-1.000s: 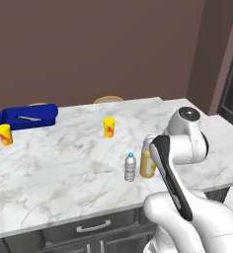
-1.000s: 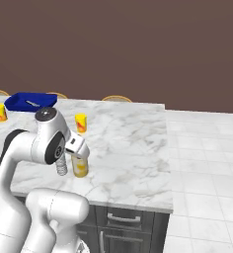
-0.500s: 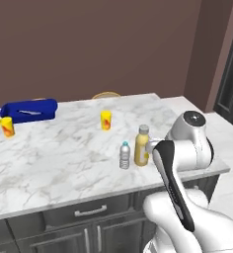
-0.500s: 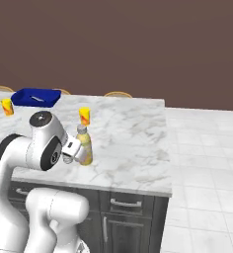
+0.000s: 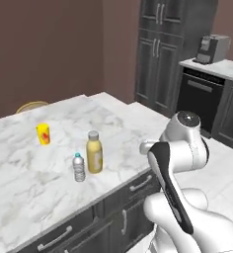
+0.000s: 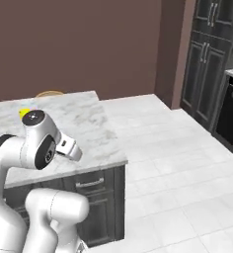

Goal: Place the drinks on the dining counter in a tight cluster.

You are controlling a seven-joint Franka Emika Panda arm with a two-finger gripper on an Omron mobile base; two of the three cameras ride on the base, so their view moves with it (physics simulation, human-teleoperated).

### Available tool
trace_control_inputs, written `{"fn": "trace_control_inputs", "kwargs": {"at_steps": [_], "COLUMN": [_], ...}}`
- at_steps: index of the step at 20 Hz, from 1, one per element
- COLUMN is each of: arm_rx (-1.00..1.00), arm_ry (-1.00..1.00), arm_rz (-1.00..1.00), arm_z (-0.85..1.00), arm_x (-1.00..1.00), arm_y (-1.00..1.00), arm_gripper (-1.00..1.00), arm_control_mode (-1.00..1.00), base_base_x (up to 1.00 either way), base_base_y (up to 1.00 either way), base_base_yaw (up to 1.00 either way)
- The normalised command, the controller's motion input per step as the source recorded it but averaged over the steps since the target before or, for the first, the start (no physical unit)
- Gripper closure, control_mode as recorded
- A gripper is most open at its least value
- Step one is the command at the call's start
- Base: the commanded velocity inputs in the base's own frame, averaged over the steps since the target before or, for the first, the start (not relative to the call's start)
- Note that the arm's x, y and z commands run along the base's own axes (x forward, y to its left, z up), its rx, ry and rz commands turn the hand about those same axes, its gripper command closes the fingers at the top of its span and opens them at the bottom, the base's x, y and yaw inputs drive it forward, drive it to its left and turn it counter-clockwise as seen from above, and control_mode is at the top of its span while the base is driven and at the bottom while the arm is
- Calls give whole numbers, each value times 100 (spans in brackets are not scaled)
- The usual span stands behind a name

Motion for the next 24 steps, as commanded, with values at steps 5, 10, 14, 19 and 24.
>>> {"fn": "trace_control_inputs", "kwargs": {"at_steps": [5, 10, 14, 19, 24], "arm_rx": [0, 0, 0, 0, 0], "arm_ry": [0, 0, 0, 0, 0], "arm_rz": [0, 0, 0, 0, 0], "arm_z": [0, 0, 0, 0, 0], "arm_x": [0, 0, 0, 0, 0], "arm_y": [0, 0, 0, 0, 0], "arm_gripper": [-100, -100, -100, -100, -100], "arm_control_mode": [100, 100, 100, 100, 100], "base_base_x": [0, 0, 0, 0, 10], "base_base_y": [2, 1, 2, 2, 14], "base_base_yaw": [-98, -100, -100, -100, -90]}}
